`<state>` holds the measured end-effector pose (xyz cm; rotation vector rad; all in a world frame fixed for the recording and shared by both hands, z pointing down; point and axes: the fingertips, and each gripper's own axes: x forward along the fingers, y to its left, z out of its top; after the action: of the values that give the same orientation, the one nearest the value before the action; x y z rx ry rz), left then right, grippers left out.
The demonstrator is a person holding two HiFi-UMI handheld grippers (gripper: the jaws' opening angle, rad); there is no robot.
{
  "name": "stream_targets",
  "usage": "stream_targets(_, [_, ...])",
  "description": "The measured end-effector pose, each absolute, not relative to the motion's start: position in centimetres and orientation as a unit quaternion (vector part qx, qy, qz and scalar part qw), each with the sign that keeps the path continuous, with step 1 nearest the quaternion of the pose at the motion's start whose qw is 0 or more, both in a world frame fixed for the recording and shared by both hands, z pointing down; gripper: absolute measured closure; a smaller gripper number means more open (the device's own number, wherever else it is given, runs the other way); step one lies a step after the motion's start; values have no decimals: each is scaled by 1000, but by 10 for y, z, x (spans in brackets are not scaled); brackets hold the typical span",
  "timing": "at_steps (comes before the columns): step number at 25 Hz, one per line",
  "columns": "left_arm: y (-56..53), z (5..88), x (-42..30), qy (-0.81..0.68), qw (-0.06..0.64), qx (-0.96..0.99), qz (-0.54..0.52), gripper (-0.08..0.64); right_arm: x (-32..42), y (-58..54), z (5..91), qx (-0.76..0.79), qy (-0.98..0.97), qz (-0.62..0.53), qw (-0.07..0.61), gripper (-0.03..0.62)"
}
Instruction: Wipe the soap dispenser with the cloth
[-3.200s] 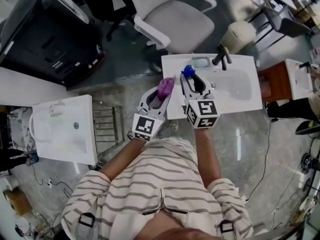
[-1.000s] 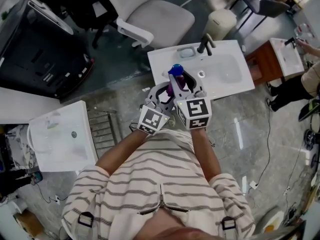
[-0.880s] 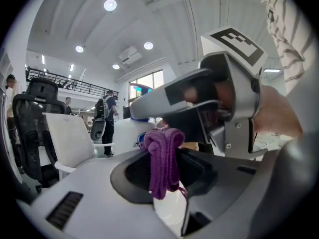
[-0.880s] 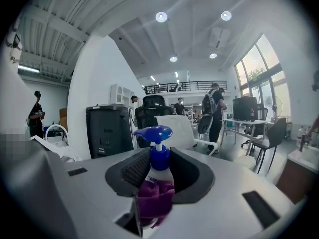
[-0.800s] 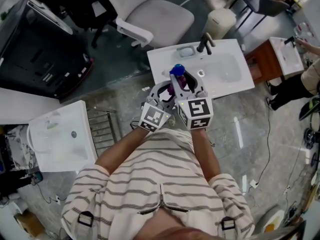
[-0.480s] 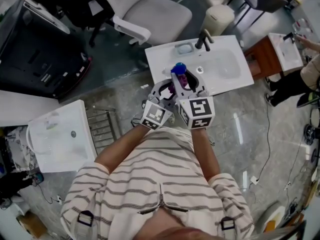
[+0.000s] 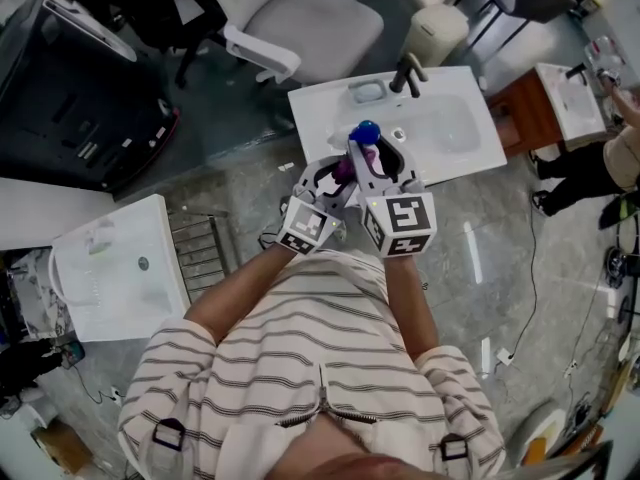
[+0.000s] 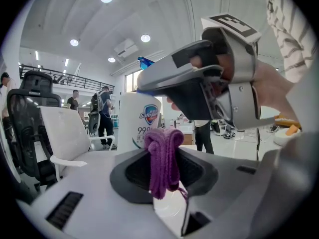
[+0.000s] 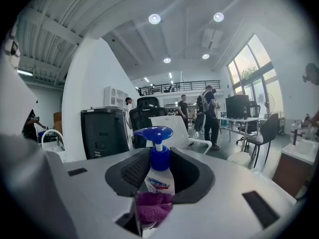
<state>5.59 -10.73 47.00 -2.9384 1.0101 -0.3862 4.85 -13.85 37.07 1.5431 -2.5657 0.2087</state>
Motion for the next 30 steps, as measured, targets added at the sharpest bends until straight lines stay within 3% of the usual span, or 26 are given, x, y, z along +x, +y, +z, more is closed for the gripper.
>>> stream_targets(9, [-100, 496, 45, 325, -16, -935, -139, 442, 53, -134, 371, 518, -850, 72, 65, 459])
stream_targets(30, [-96, 436, 2, 367, -14, -927, -69, 442, 68, -126, 375, 513, -853, 81, 51, 459])
